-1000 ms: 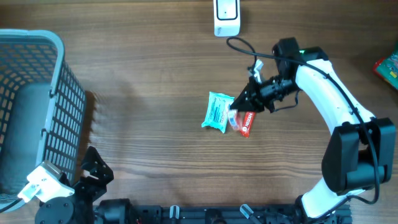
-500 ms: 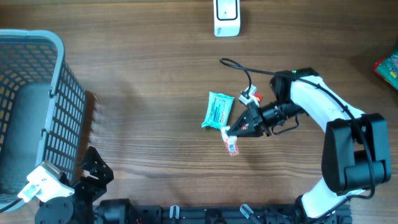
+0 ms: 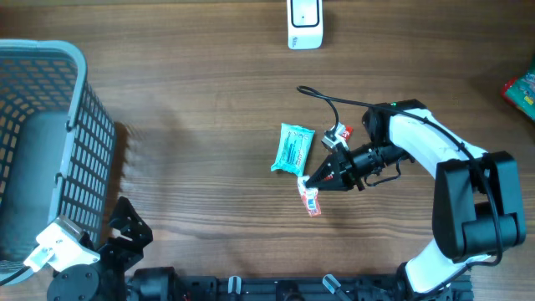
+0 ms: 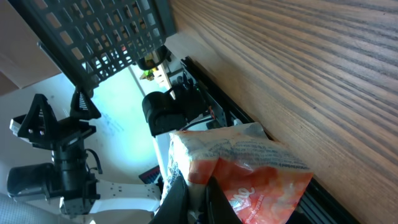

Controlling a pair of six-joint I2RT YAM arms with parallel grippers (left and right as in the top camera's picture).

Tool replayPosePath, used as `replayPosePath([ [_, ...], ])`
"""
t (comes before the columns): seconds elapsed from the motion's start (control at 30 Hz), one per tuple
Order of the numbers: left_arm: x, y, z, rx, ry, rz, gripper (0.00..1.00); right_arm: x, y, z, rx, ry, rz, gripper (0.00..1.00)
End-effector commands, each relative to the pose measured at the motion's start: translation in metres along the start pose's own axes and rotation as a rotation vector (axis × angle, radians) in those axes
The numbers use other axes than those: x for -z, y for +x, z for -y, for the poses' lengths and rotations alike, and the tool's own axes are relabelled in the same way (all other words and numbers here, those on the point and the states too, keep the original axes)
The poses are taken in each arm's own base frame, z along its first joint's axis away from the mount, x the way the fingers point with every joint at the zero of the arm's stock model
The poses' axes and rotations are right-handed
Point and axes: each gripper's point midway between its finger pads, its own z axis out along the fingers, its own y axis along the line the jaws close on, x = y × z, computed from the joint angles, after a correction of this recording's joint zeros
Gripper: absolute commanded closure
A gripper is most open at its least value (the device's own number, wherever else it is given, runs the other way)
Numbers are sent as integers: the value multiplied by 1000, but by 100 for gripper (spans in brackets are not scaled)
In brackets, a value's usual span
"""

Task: Scan the item barcode
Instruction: 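Carry the Kleenex pack up to the white scanner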

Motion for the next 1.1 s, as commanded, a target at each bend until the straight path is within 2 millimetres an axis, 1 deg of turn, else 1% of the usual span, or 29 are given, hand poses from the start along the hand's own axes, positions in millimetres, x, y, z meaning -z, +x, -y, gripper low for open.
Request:
replayPosePath([
  [0.0,1,-1,-2,-3,-7,10,0,0,1,-8,6,-25,8,96],
  [0.93,1,-1,-2,-3,-7,10,0,0,-1,-9,-32,-32,15,96],
  [1.07,1,-1,-2,-3,-7,10,0,0,-7,-8,-8,-28,30,96],
])
